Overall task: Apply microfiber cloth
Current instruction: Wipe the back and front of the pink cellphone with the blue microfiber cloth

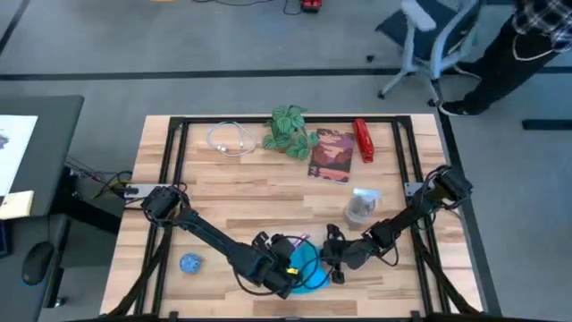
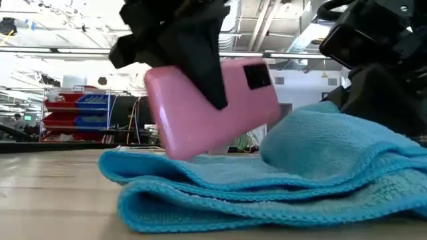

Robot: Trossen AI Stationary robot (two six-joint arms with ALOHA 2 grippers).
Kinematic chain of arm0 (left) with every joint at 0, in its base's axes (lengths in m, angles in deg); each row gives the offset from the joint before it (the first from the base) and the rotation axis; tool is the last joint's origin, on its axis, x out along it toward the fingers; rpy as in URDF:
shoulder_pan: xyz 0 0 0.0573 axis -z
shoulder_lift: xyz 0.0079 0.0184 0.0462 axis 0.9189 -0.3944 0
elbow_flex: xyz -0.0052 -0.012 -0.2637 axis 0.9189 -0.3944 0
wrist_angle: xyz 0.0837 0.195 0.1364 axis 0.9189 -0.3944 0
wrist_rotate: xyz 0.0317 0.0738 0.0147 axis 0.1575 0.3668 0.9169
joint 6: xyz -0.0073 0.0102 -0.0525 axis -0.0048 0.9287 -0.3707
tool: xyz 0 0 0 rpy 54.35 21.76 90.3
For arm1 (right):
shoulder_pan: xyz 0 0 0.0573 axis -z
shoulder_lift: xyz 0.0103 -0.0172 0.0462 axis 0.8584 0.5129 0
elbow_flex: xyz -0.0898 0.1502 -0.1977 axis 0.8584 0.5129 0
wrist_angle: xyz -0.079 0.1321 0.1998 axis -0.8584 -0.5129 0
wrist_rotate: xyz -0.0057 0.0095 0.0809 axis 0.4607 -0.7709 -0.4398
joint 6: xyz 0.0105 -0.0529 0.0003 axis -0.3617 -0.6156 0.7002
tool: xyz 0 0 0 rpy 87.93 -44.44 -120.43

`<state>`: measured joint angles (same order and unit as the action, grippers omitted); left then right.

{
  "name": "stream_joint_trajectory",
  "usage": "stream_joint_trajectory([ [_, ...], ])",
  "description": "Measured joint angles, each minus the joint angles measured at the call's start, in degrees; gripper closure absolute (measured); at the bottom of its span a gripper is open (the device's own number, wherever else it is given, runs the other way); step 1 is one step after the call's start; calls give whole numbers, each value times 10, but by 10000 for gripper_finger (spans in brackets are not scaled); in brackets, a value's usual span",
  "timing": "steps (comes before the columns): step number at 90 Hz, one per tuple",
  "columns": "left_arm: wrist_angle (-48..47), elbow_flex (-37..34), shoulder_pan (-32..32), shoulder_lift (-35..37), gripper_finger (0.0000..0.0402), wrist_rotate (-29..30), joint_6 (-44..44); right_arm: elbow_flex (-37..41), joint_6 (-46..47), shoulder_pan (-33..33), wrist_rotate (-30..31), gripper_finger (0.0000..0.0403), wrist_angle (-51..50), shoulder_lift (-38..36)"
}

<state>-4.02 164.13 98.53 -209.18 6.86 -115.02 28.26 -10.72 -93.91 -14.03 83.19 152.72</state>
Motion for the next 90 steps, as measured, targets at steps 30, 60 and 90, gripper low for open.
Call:
stream_joint_trajectory([
  [30,84,-17,7,-8,397,-43,-29,0,2,-9,9,403,66,0],
  [60,182,-53,-3,-8,397,-18,-4,1,-31,-4,59,403,106,-13],
  [90,236,-66,-7,-11,397,59,20,0,-89,-12,144,403,103,-23],
])
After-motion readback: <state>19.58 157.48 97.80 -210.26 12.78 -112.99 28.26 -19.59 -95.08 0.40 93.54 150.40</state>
